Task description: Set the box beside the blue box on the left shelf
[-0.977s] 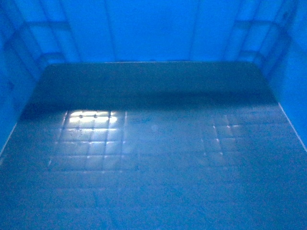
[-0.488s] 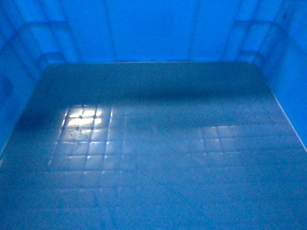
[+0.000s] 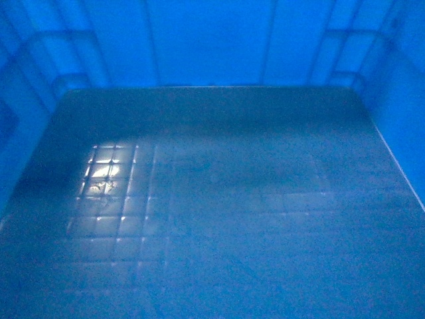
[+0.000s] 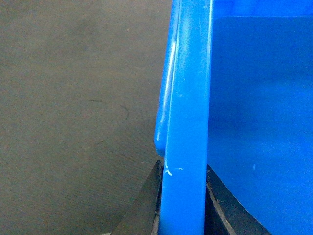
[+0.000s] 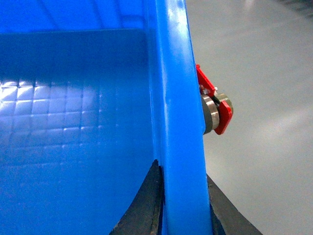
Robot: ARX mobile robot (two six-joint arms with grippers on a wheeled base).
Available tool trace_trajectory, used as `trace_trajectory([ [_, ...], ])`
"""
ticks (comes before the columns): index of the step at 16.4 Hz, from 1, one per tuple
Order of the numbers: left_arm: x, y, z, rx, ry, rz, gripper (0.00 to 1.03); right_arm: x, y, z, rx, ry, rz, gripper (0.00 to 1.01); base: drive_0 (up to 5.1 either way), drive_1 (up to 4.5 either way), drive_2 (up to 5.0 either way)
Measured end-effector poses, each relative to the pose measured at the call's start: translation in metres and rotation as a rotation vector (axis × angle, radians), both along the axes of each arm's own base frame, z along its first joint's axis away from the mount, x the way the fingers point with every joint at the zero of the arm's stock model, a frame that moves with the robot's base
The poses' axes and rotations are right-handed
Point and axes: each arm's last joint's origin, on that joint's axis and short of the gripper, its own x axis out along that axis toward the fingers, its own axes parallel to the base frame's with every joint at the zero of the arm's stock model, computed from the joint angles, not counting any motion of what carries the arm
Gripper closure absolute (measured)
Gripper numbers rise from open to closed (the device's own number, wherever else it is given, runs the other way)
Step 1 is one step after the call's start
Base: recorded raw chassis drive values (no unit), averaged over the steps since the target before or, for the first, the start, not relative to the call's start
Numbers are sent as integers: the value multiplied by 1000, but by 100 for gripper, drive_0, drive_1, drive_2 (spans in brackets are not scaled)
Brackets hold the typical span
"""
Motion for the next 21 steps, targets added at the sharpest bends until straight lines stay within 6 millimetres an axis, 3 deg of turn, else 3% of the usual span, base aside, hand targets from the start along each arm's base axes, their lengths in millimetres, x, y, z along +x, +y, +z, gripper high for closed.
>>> trace_trajectory([
  [21,0,0,0,0,-1,0,89,0,0,0,0,1,0,90,-151,-151,-151],
])
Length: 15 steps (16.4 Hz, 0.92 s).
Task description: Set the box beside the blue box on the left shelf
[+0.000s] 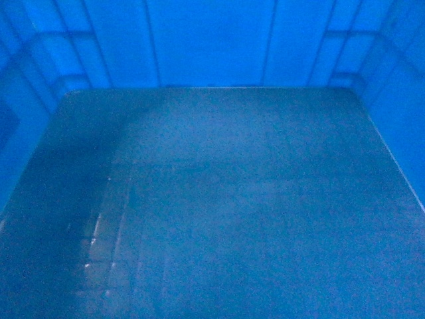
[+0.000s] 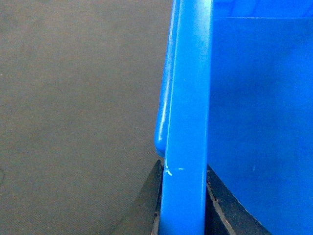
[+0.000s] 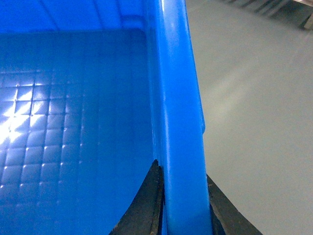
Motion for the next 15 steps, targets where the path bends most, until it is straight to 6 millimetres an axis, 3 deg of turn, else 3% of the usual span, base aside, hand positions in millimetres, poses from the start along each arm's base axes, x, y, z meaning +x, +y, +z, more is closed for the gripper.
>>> trace_trajectory([
  [15,0,0,0,0,-1,0,89,0,0,0,0,0,0,90,-151,-151,-151],
])
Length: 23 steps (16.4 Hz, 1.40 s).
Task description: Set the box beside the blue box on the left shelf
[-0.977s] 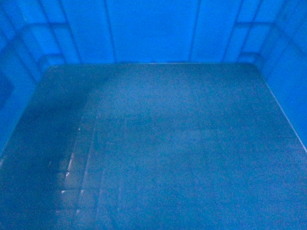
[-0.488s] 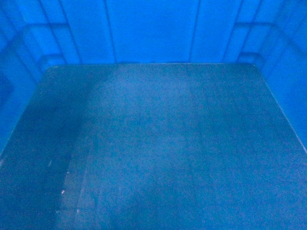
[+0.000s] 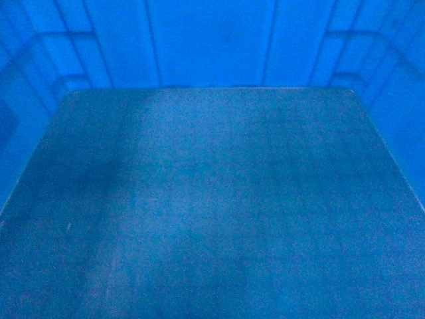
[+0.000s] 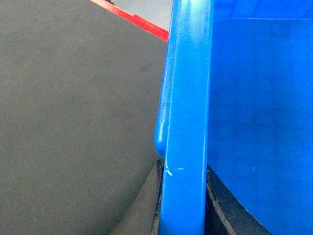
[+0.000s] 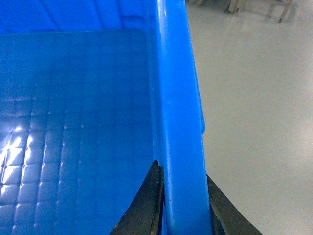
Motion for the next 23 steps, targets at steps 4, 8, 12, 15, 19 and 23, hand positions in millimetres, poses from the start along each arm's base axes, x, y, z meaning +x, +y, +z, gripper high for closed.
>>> trace_trajectory([
  [4,0,0,0,0,0,0,89,0,0,0,-1,0,0,90,-145,-145,-145],
  [8,0,0,0,0,0,0,89,0,0,0,0,0,0,90,-153,-153,-153],
  [12,0,0,0,0,0,0,89,0,0,0,0,0,0,90,-147,-147,-147],
  [15,0,0,0,0,0,0,89,0,0,0,-1,2,0,90,-146,-146,-146],
  [19,0,0,0,-1,-1,0,89,0,0,0,0,0,0,90,-146,-146,-146],
  [23,0,0,0,-1,-2,0,89,0,0,0,0,1,0,90,-146,-146,-146],
])
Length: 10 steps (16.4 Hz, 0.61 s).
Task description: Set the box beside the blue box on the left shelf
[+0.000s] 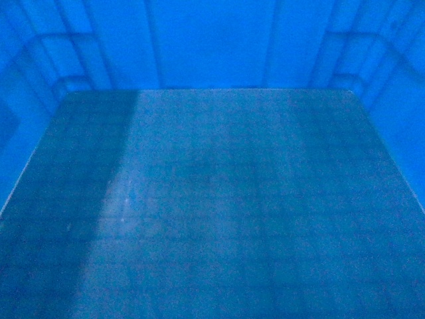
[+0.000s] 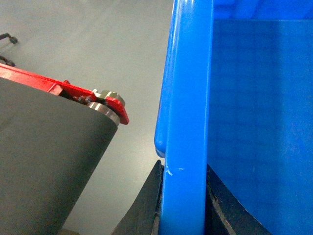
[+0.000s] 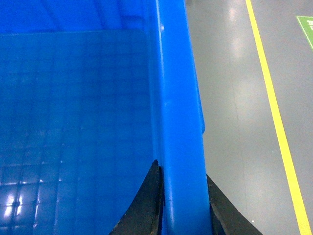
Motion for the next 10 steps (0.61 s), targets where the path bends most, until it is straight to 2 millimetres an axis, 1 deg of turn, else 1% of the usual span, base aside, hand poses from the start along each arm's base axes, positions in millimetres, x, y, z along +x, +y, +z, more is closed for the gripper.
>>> trace_trajectory([
  [5,0,0,0,0,-1,0,89,0,0,0,0,0,0,90,-146,-146,-146],
  [10,0,0,0,-2,-3,-2,89,0,-1,0,0,0,-3,90,-7,-7,-7],
])
